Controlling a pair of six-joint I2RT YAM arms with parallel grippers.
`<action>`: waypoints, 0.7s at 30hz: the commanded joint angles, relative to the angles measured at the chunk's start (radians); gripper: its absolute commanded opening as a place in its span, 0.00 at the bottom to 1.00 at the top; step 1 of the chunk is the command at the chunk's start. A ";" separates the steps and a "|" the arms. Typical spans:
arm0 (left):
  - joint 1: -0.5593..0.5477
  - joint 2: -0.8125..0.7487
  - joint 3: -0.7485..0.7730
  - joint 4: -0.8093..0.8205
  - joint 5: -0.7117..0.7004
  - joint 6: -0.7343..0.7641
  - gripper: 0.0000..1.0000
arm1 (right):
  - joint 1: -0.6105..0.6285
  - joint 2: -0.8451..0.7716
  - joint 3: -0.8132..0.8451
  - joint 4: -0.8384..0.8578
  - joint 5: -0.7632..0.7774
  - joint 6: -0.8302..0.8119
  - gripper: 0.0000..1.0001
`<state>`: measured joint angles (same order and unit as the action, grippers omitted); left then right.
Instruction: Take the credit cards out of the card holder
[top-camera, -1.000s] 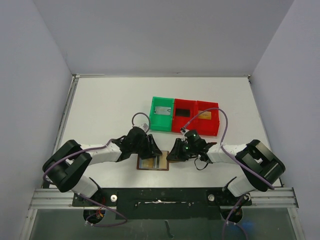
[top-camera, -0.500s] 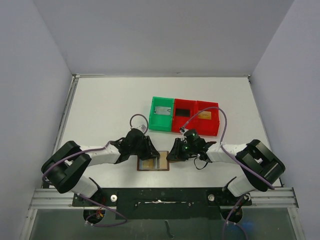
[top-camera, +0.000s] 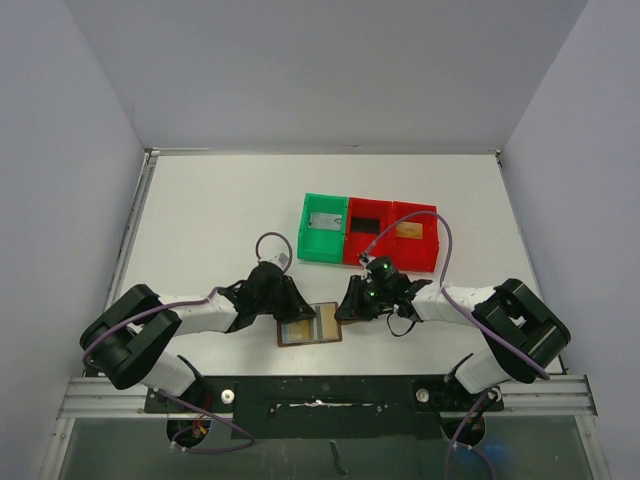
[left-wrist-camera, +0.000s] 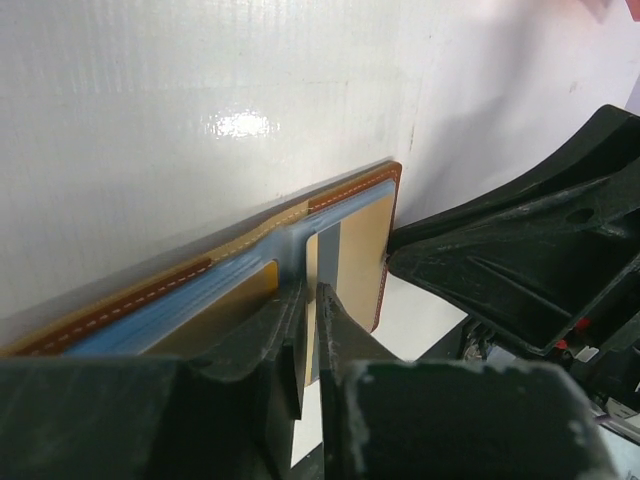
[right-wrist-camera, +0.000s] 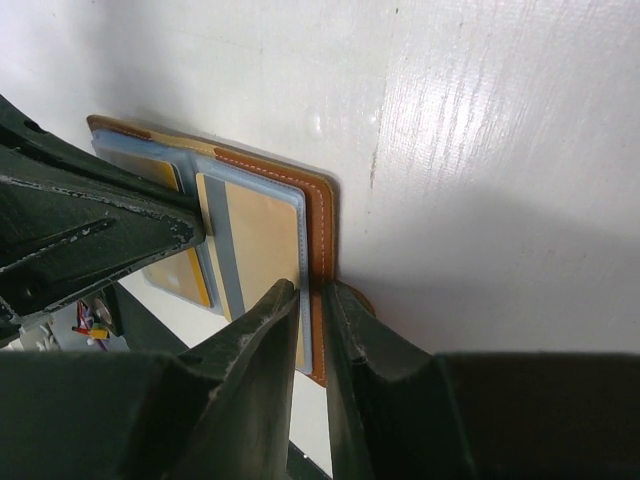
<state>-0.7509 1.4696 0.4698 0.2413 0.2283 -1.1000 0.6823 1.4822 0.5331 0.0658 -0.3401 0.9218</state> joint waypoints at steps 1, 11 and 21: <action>-0.005 -0.034 -0.003 0.129 0.053 -0.032 0.03 | 0.007 0.003 -0.009 -0.025 0.045 -0.017 0.19; -0.004 -0.040 -0.007 0.128 0.061 -0.045 0.00 | 0.006 -0.019 -0.009 -0.030 0.057 -0.013 0.17; -0.002 -0.085 0.000 0.047 0.038 -0.010 0.00 | 0.006 -0.143 0.021 -0.090 0.066 -0.046 0.21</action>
<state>-0.7513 1.4200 0.4473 0.2611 0.2443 -1.1225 0.6823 1.4284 0.5312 0.0036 -0.2943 0.9096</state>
